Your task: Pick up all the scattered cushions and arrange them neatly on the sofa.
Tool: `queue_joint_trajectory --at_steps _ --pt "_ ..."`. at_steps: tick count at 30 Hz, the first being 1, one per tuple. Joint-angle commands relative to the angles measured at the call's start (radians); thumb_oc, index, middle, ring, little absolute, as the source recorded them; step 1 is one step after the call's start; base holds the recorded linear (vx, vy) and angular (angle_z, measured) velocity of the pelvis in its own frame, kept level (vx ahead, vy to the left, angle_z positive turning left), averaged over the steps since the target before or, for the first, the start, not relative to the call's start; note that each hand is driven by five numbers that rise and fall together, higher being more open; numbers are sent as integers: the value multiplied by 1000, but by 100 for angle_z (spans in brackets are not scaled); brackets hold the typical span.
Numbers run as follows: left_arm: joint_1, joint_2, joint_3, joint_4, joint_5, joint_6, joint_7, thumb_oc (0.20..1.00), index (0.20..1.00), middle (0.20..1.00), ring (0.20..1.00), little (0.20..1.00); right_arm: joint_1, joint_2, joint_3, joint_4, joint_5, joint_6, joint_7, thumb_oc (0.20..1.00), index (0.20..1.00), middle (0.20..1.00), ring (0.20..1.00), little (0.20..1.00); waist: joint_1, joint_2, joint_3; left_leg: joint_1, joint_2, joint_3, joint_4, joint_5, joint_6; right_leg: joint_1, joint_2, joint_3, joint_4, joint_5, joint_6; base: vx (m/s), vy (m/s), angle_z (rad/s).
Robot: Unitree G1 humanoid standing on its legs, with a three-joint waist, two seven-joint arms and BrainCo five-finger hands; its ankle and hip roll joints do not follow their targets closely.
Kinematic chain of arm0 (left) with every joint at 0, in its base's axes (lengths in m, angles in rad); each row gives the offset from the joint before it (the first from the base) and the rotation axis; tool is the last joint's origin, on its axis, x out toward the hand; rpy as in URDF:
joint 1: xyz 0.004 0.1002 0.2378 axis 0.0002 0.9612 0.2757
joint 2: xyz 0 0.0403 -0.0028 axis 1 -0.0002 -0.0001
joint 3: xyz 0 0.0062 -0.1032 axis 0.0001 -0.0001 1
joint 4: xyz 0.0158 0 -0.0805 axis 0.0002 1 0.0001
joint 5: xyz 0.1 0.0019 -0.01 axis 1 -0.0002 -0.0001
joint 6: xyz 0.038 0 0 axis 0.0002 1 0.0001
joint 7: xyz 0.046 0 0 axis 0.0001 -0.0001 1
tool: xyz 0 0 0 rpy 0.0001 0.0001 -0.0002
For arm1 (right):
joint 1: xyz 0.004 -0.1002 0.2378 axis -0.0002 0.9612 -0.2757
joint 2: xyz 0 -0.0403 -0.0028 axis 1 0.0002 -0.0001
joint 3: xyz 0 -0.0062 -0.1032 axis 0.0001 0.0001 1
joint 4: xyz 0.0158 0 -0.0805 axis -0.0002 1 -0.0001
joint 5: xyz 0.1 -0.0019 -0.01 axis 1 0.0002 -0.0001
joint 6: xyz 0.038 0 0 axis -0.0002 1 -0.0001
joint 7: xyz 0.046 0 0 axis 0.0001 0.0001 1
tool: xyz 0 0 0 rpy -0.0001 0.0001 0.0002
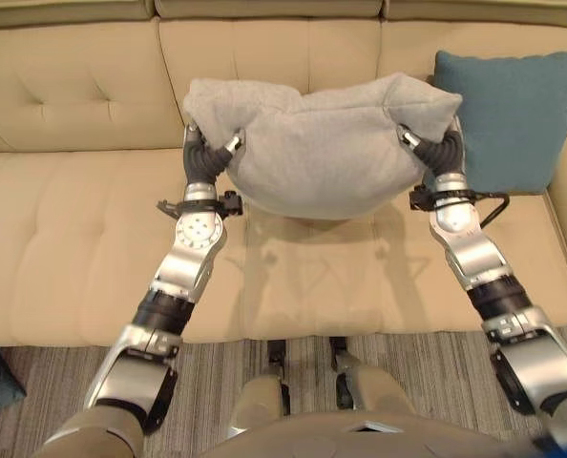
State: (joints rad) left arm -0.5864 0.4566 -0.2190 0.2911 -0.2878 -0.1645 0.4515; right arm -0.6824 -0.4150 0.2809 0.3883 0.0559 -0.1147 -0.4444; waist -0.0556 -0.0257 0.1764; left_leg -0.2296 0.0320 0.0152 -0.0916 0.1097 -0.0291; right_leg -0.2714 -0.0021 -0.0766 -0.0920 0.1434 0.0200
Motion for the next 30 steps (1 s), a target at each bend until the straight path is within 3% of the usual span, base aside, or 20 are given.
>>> queue_joint_trajectory --at_steps 1,8,21,30 --pt "-149 28 -97 -1 -12 -133 44 200 200 200 200 200 -92 -18 30 -60 25 -70 -44 200 200 200 200 200 11 -43 -79 -10 3 17 4 -73 -36 20 -59 44 5 -91 119 -91 -29 1" --pt "-388 77 -162 180 -32 -151 70 200 200 200 200 200 -293 -90 75 115 69 -70 -85 200 200 200 200 200 18 -46 -63 -104 6 -1 4 -39 -62 -63 -60 27 5 -73 127 -46 -30 11" --pt "-337 43 -169 110 -32 -166 64 200 200 200 200 200 -315 -94 105 148 71 -69 -72 200 200 200 200 200 32 -52 -62 -160 5 -26 4 -28 -73 -113 -67 9 5 -69 129 -9 -23 7" --pt "-377 57 -203 155 -22 -157 49 200 200 200 200 200 -338 -118 145 205 46 -57 -58 200 200 200 200 200 35 -46 -70 -211 4 -34 4 -17 -75 -167 -66 6 5 -56 134 0 -2 0"
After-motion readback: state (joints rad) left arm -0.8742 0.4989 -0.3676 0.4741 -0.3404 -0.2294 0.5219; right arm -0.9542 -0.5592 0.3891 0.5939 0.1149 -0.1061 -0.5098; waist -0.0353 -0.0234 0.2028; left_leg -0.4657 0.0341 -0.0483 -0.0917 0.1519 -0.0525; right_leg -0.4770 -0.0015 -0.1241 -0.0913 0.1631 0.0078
